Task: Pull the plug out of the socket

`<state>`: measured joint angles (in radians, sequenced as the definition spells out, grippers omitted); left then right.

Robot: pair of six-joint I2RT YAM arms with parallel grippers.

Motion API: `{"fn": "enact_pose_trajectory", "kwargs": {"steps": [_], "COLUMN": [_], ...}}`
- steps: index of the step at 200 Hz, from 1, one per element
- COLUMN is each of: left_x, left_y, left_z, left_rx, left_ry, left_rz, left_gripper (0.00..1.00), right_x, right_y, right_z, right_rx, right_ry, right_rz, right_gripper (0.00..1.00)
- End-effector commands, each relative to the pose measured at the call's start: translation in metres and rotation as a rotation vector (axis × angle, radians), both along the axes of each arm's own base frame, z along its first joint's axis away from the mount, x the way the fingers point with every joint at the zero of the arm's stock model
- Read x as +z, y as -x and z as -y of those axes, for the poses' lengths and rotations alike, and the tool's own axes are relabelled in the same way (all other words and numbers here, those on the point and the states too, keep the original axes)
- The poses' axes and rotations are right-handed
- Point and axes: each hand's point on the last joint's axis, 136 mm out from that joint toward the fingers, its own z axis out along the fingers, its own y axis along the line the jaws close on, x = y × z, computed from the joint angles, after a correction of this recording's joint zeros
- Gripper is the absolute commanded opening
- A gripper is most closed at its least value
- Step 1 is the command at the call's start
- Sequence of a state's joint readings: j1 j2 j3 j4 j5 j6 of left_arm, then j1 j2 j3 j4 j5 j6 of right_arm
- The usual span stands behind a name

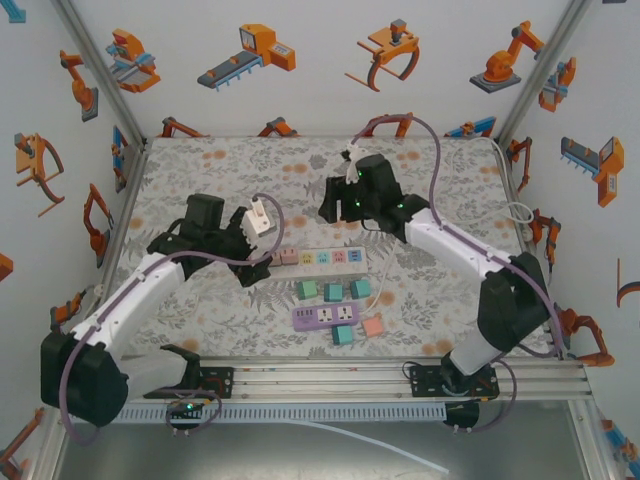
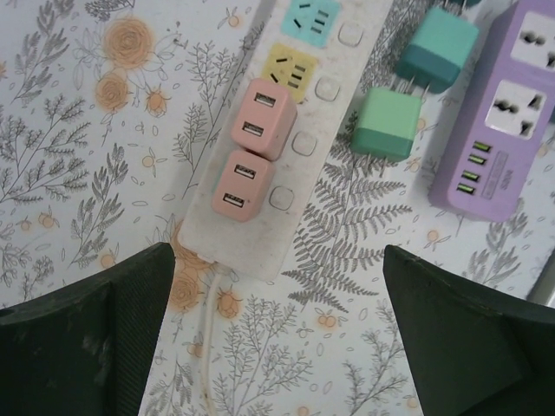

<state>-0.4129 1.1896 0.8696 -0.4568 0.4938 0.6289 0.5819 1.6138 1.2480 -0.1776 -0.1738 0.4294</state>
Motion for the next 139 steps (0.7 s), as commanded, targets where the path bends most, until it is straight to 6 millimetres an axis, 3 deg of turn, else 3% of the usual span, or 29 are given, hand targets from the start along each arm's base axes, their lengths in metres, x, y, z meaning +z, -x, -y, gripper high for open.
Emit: {"fn": "enact_pose_trajectory", "kwargs": {"steps": [1,28,54,100,139], "left_x": [-0.001,-0.013,-0.018,-0.035,-0.049], "left_y": [-0.010,-0.019,-0.027,-0.038,-0.034], "left_z": [0.008,0.015,0.025,0.036,0.039], "left_rx": [-0.131,-0.188,-0.224,-0.259,-0.287], "left_ry": [-0.046,-0.070,-0.049,-0.053,-0.076], "left_rz": [0.101,0.096,0.079,0.015,-0.024], "left_gripper": [0.99,0.97,0.87,0.50,0.49], "right_x": [-0.040,-0.054,-0.066,-0.080,-0.089], "right_y": [0.032,0.036,0.038,0.041,0.048], "right_z": [-0.003,-0.009,-0.010,-0.008,-0.014], "right_rx": [-0.010,-0.004,-0.024,-0.082,-0.070], "right_ry": [-0.036,-0.060,-0.084,-0.083,-0.066], "right_rz": [-0.313,-0.376,-0.411,-0.423,-0.432], "right_gripper": [0.60,0.60,0.59,0.58,0.58]}}
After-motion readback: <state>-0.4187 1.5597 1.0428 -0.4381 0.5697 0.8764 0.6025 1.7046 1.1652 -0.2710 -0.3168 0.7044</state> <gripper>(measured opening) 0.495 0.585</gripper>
